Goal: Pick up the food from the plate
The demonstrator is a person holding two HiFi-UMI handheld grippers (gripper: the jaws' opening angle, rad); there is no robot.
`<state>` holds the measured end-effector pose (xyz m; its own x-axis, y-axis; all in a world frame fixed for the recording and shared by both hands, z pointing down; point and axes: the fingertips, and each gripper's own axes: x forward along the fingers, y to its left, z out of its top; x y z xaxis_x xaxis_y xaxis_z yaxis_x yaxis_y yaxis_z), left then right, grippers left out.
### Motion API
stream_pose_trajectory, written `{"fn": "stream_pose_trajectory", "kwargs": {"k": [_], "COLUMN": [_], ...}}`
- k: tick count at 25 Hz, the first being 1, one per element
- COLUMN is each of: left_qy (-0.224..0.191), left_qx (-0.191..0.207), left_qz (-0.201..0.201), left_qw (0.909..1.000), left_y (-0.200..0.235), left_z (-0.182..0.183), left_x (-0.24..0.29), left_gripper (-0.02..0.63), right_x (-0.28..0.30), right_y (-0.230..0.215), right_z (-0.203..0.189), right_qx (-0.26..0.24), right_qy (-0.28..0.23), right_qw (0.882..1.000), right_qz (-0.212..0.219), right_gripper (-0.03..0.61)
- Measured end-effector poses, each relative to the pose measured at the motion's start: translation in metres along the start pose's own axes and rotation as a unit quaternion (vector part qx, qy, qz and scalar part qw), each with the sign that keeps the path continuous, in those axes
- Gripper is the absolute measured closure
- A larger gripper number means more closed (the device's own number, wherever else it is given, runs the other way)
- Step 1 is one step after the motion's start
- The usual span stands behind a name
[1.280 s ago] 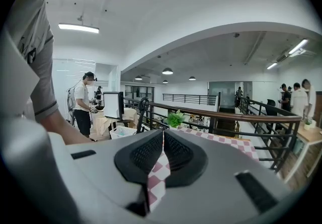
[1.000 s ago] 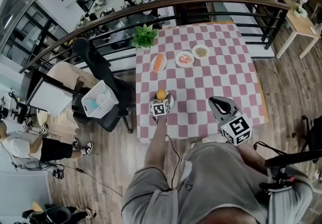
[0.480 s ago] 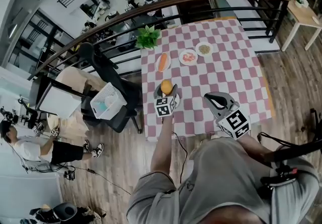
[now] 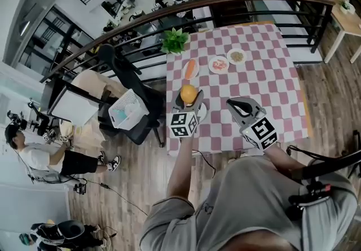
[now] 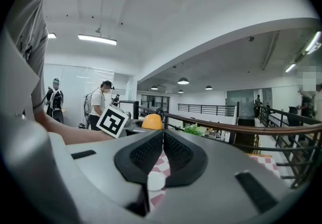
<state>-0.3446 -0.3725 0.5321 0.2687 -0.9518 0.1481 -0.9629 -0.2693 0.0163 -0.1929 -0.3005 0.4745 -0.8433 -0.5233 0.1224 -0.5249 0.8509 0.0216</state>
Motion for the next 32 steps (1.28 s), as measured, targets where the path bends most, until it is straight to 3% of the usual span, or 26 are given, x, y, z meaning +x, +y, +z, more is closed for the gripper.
{"fn": "stream_pose_trajectory", "kwargs": {"k": [9, 15, 26, 32], "left_qy": [-0.083, -0.125, -0.127, -0.127], "left_qx": [0.006, 0.02, 0.026, 0.007], "left_qz": [-0.021, -0.026, -0.016, -0.021], "left_qw": [0.9963, 0.9916, 0.9914, 0.9917], "left_y": [-0.04, -0.061, -0.062, -0.06], "left_z": [0.076, 0.107, 0.111, 0.106], "left_x": [-0.068, -0.105, -0.113, -0.114], "left_gripper": [0.274, 0.273, 0.273, 0.273], "right_x": [0.016, 0.017, 0.017, 0.015], "right_y": [0.005, 0.009, 0.013, 0.009], "right_z": [0.011, 0.014, 0.022, 0.028], "right_qx": [-0.005, -0.008, -0.012, -0.009], "right_qy": [-0.019, -0.03, -0.036, -0.035], "right_qw": [1.0, 0.999, 0.998, 0.999], "right_qz": [0.024, 0.037, 0.048, 0.038], "right_gripper": [0.561, 0.561, 0.563, 0.563]}}
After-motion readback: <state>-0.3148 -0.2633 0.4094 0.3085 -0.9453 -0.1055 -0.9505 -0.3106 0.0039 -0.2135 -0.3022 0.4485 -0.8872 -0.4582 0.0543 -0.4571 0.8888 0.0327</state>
